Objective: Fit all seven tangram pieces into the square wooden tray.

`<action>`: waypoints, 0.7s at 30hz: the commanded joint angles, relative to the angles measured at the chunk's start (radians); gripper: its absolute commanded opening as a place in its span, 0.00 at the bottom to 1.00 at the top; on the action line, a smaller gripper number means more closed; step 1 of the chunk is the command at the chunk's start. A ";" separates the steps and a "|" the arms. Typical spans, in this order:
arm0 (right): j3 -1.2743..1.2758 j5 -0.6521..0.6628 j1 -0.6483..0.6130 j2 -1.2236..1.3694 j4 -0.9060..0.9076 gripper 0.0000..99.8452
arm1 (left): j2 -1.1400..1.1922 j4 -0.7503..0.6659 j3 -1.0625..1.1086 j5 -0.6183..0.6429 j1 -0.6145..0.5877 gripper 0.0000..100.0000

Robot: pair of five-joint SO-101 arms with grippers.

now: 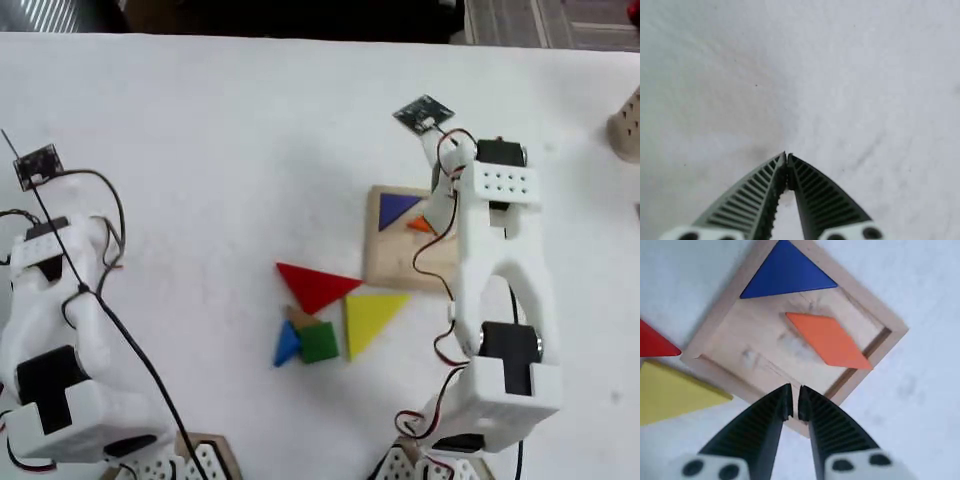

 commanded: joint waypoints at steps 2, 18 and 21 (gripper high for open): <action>0.097 -0.262 -0.002 -0.056 -0.004 0.02 | -0.002 0.000 -0.037 -0.037 -0.004 0.02; 0.542 -0.502 0.007 -0.260 -0.440 0.02 | -0.002 0.006 -0.037 -0.052 -0.002 0.02; 0.542 -0.502 0.028 -0.257 -0.461 0.02 | -0.002 0.012 -0.037 -0.052 -0.002 0.02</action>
